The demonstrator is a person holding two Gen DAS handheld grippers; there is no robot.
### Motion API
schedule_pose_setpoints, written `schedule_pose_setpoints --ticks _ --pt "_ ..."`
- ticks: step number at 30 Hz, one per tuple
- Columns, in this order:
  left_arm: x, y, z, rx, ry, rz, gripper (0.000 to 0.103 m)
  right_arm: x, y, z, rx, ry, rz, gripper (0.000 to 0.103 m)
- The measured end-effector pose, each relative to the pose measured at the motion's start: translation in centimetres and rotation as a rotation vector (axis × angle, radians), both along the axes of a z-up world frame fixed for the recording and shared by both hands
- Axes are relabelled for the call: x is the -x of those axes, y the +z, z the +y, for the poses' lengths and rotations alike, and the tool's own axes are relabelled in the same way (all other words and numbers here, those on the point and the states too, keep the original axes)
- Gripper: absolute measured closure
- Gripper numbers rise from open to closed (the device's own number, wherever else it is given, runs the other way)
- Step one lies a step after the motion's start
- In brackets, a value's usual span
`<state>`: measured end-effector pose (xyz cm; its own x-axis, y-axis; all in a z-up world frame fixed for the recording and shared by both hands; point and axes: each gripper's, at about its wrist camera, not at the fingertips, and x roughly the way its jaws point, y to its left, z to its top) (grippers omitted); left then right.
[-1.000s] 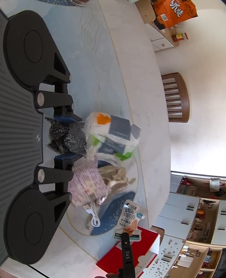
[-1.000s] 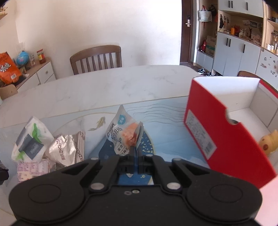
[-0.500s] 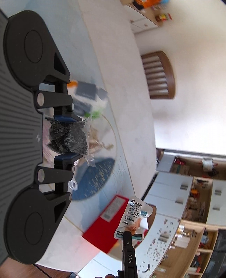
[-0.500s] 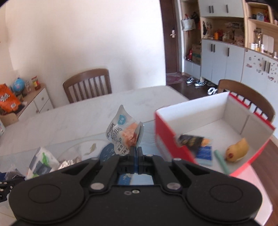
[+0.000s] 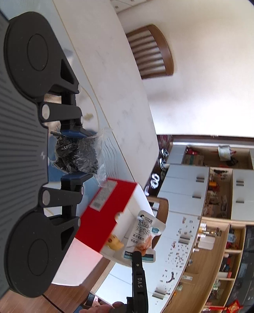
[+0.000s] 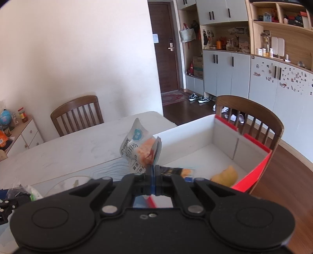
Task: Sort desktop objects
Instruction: 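Carry the white pouch and clear snack bag over the red shoebox with both grippers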
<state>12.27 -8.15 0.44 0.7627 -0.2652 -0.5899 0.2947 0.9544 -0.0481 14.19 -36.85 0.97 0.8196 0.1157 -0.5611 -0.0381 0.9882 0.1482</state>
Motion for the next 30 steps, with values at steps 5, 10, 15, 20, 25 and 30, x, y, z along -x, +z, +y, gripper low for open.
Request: schedule_pose_setpoints --ticks 5,10,15,20,25,30 --pt "-1.7 0.4 -3.4 -0.001 -0.057 -0.009 0.07 -0.7 -0.3 -2.5 -0.002 -0.03 0.003 0.103" --pt "-3.6 0.5 -6.6 0.005 -0.102 -0.007 0.07 -1.5 -0.7 -5.1 -0.003 -0.056 0.011 0.103" --pt "-5.2 0.4 -9.5 0.004 -0.145 -0.001 0.07 -2.6 -1.3 -7.6 -0.008 -0.073 0.021 0.103" --pt "-6.7 0.2 -12.9 -0.013 -0.19 0.008 0.07 -3.6 -1.9 -9.3 -0.015 -0.076 0.035 0.103" --pt "-8.3 -0.3 -15.9 -0.029 -0.231 0.044 0.07 -5.0 -2.3 -10.6 -0.019 -0.075 0.045 0.103" --pt "-10.0 -0.9 -18.9 -0.055 -0.282 0.069 0.07 -6.0 -2.9 -11.8 -0.025 -0.07 0.059 0.103"
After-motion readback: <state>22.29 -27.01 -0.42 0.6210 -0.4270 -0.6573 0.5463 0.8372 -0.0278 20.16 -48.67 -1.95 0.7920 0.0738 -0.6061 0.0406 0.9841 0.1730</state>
